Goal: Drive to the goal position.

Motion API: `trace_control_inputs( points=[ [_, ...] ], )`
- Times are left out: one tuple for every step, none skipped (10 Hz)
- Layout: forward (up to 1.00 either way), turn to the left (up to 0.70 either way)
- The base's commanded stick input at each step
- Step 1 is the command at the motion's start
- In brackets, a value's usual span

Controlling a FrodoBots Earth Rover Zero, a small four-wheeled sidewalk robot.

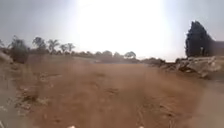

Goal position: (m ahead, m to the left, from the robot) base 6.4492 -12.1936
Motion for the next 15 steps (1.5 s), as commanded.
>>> trace_control_inputs(
  points=[
    [0.7,0.0],
    [0.7,0.0],
    [0.7,-0.08],
    [0.7,-0.11],
    [0.7,-0.13],
    [0.7,-0.09],
    [0.7,-0.03],
    [0.7,0.0],
    [0.7,0.0],
    [0.7,0.0],
    [0.7,0.0],
    [0.7,0.0],
    [0.7,0.0],
    [0.7,0.0],
    [0.7,-0.02]
  ],
)
